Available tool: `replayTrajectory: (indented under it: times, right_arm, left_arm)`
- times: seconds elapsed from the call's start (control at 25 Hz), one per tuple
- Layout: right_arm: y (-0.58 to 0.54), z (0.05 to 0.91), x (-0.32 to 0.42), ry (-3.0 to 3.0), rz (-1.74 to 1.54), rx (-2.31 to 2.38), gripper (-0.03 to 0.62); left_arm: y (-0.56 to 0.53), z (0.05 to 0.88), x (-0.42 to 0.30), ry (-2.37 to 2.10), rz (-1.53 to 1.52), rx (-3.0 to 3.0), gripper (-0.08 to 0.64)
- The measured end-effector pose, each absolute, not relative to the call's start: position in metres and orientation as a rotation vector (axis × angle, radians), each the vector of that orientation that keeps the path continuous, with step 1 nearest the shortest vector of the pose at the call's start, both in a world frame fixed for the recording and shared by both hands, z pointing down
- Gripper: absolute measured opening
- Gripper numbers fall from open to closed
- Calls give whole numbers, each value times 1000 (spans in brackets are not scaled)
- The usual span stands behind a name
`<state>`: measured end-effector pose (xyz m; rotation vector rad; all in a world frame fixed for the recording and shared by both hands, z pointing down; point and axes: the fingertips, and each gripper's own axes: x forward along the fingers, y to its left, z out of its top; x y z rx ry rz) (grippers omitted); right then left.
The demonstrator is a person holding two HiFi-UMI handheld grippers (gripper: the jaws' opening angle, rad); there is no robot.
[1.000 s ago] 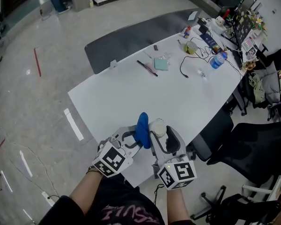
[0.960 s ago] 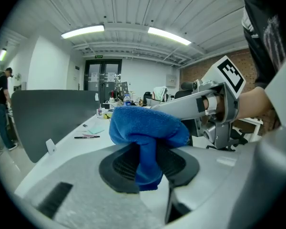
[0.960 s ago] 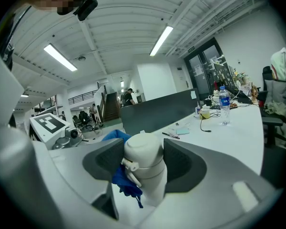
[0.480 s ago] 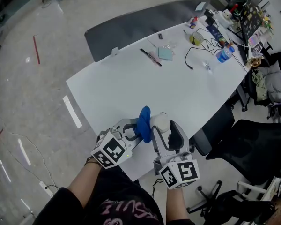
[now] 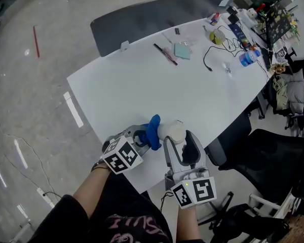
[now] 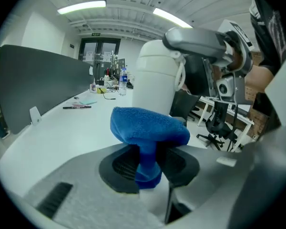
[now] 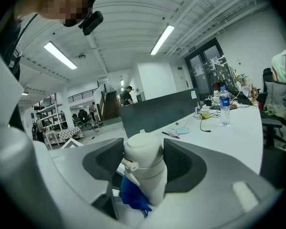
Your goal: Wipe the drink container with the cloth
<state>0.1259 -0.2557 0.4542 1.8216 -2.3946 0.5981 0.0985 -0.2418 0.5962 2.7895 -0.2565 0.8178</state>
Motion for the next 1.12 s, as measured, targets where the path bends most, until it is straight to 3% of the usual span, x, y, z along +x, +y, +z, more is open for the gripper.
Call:
replayTrajectory:
  times: [0.36, 0.84, 1.12]
  right_arm:
    - [-256, 454, 126, -2395, 599, 1827, 258]
    - [-251, 452, 129, -2417, 587, 1830, 259]
    - [-250, 451, 128, -2415, 592, 1836, 259]
  left_arm:
    - [-242, 603, 96, -268, 849, 2752, 100]
    - [-238, 487, 93, -282, 687, 3010, 100]
    - [-237, 488, 98, -229, 733, 3039, 100]
